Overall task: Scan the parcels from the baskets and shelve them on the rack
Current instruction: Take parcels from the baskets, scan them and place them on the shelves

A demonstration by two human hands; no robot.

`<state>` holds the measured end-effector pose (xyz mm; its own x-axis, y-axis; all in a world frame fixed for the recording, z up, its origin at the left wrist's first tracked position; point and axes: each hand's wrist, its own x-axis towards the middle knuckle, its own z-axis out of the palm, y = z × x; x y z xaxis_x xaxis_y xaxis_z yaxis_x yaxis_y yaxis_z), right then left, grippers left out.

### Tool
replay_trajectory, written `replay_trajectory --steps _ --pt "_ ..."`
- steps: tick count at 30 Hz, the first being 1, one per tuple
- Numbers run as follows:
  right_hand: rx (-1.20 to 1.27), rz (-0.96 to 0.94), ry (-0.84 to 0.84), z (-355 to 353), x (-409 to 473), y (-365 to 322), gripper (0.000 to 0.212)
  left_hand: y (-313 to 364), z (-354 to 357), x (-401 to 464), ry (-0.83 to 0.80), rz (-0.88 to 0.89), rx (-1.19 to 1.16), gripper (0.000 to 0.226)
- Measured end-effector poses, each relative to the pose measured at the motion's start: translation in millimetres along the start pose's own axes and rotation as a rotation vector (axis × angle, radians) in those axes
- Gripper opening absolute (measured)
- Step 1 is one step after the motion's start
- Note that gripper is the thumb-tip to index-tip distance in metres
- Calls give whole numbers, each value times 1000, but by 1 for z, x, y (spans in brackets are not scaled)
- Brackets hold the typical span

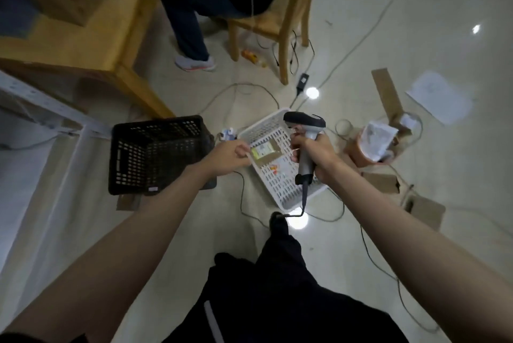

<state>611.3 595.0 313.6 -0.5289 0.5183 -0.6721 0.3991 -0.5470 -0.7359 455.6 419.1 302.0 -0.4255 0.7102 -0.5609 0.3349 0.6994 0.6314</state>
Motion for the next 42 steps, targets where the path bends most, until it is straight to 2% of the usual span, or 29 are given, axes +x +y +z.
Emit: replay_trajectory --steps 6,10,14,21,26,30,34,36,39,40,42 --pt "127 139 89 -64 47 24 23 17 42 65 -150 -108 -10 22" --pt "170 220 163 -87 75 50 16 12 65 100 -206 -169 -26 28" --pt "234 295 183 -93 106 81 16 -8 91 140 -248 -240 -35 25" --pt "423 380 210 -78 212 163 7 -87 158 253 -214 -297 -127 25" --pt "598 429 238 -55 314 238 12 -157 204 348 -250 -267 -113 21" --pt "748 517 282 -38 390 288 30 -208 221 416 -229 -239 -36 29" --pt "913 552 313 -29 461 339 44 -253 235 484 -301 -254 44 36" --pt "965 567 350 -26 488 363 39 -266 240 512 -368 -281 47 38" --pt "1030 595 386 -22 523 398 26 -284 250 551 -399 -306 123 56" --pt "1046 607 393 -20 533 408 22 -290 253 562 -399 -317 136 52" --pt "1087 610 402 -15 550 425 12 -301 261 582 -422 -341 146 32"
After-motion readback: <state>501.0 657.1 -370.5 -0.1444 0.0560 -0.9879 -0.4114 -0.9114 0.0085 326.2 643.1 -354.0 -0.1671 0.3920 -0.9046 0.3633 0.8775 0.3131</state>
